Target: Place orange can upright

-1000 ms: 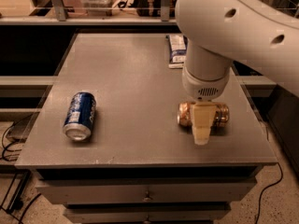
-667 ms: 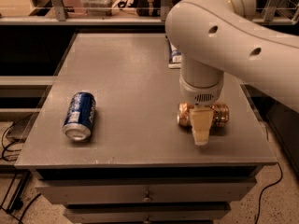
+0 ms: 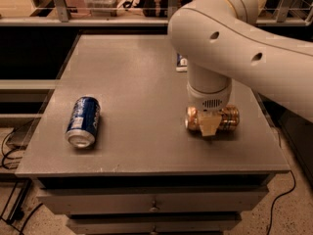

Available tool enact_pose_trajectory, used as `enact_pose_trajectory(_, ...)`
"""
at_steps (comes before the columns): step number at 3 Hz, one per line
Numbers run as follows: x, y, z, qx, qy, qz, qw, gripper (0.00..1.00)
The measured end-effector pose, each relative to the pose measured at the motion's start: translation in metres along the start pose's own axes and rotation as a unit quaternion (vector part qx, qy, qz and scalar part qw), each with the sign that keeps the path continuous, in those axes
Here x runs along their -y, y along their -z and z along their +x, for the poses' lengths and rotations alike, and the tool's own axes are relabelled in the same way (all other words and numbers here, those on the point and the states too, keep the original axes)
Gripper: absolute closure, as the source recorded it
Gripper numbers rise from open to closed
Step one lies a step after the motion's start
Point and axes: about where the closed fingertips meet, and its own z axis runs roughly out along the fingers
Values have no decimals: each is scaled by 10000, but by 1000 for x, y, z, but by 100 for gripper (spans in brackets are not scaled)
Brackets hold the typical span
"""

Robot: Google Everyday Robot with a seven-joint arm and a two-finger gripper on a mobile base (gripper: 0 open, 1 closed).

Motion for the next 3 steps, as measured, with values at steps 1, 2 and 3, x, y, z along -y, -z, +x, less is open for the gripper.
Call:
enact_pose_trajectory(1,1,18,-7,52,54,143,9999,75)
enact_pose_trajectory(2,7,43,-9,618,3,284,9977,97)
enact_pose_trajectory(3,20,64,-10,1614,-5,391,9861,100)
